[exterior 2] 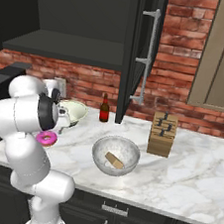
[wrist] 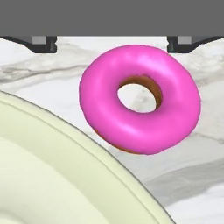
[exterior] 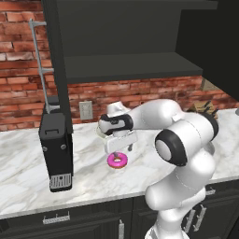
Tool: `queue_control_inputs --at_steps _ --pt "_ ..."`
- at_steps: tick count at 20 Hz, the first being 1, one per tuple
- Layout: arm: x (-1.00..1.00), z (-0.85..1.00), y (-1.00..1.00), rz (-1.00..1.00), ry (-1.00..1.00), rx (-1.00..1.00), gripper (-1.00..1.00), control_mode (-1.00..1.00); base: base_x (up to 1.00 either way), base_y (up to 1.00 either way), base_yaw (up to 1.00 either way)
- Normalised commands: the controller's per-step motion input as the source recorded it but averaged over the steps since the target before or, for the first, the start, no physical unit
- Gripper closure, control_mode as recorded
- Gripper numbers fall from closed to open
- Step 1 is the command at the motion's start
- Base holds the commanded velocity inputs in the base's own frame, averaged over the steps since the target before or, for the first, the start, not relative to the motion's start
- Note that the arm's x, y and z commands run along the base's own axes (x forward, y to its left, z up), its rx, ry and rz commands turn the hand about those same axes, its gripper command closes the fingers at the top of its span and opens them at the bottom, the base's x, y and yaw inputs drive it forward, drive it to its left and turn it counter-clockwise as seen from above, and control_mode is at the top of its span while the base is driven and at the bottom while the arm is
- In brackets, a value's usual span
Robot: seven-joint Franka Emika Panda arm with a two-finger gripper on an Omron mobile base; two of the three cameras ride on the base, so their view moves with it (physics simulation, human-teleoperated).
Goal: Pick both bowls and place them on the counter. Then place the cream cheese stick in one bowl and place the donut in the other bowl.
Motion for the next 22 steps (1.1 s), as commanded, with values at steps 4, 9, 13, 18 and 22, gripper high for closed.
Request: queue_control_inputs --at_steps 4,9,13,18,22 --pt "0.17 -0.27 0.07 0.00 -0.02 0.00 -1.00 -1.00 0.00 0.00 0.00" --pt "0.06 -0.20 0.00 0.00 -0.02 0.00 -1.00 -1.00 0.00 0.00 0.00" --pt "0.00 -0.13 0.00 0.00 -0.01 0.00 -1.00 -1.00 0.00 0.00 0.00" --pt "0.00 -0.15 0.00 0.00 -0.02 0.00 -1.00 -1.00 0.00 0.00 0.00" --pt "0.00 -0.19 0.00 0.00 -0.03 0.00 -1.00 -1.00 0.00 0.00 0.00"
